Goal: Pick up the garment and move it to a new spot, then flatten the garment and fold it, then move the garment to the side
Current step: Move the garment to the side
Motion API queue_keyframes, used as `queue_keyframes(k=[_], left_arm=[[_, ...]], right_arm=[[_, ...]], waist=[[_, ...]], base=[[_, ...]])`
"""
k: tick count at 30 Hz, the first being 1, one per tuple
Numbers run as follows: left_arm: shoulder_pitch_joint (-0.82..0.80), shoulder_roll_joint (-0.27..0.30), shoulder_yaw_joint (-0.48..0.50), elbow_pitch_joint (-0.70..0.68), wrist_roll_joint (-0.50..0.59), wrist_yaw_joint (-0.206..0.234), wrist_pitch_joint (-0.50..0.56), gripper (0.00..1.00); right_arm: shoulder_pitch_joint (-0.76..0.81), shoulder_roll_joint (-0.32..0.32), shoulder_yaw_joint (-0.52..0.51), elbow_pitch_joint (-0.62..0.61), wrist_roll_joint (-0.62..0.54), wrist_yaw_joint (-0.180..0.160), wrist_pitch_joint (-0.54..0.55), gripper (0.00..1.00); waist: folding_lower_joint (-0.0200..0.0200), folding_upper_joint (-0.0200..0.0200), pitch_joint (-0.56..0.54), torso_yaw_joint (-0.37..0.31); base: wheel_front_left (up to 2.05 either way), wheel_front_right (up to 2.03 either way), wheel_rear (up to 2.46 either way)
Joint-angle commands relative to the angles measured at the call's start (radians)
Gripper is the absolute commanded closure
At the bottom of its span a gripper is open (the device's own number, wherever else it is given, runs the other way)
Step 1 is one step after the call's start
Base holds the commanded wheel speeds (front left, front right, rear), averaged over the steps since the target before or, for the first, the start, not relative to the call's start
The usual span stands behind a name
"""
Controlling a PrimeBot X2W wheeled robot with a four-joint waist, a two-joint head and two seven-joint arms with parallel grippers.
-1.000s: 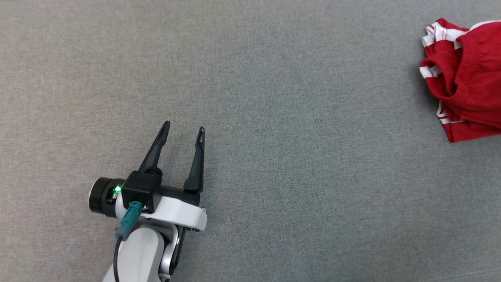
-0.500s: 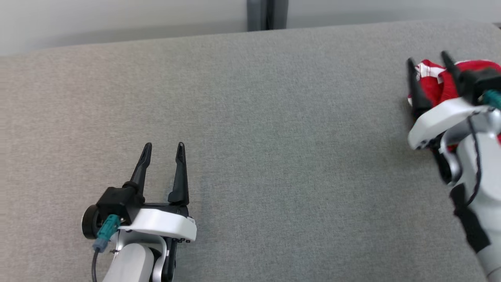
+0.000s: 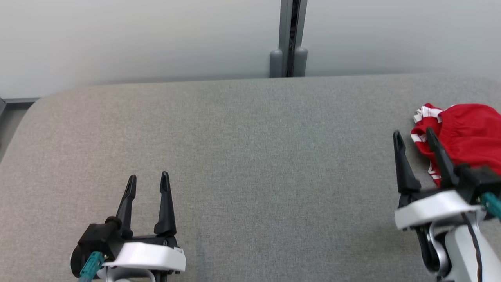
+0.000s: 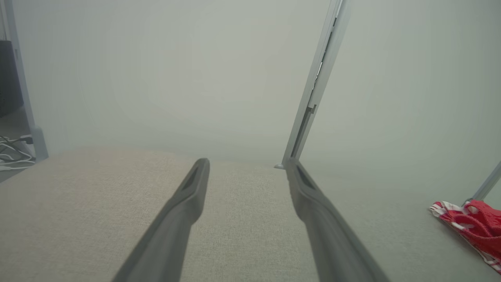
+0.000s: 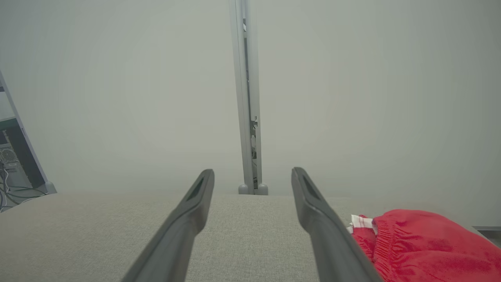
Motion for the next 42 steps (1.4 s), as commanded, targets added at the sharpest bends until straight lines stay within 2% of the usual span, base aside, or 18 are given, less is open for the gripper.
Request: queue_keyframes(k=[1,11,20,29,42], left_arm=[[0.015,0.003,0.007,-0.016,0.011,-0.018,-0.001,0.0],[0.116,0.003,0.061,-0.026,0.024,-0.055,-0.001,0.0],[0.148,0.003,0.059,0.028,0.079,-0.071,-0.001,0.0],[0.148,0.003,0.05,0.064,0.082,-0.074,-0.001,0.0],[0.137,0.003,0.03,0.078,0.08,-0.067,-0.001,0.0]], right_arm=[[0.045,0.008,-0.013,-0.024,0.006,0.0,-0.004,0.0],[0.279,0.067,-0.052,-0.204,-0.002,0.0,-0.004,0.0],[0.369,0.082,-0.05,-0.208,-0.041,0.0,-0.004,0.0],[0.379,0.085,-0.028,-0.201,-0.027,0.0,-0.004,0.0],[0.385,0.056,0.009,-0.2,-0.007,0.0,-0.004,0.0]], waist=[[0.0,0.0,-0.034,0.009],[0.0,0.0,-0.092,0.007],[0.0,0.0,-0.123,0.009],[0.0,0.0,-0.138,0.015],[0.0,0.0,-0.153,0.021]], base=[[0.0,0.0,0.0],[0.0,0.0,0.0],[0.0,0.0,0.0],[0.0,0.0,0.0],[0.0,0.0,0.0]])
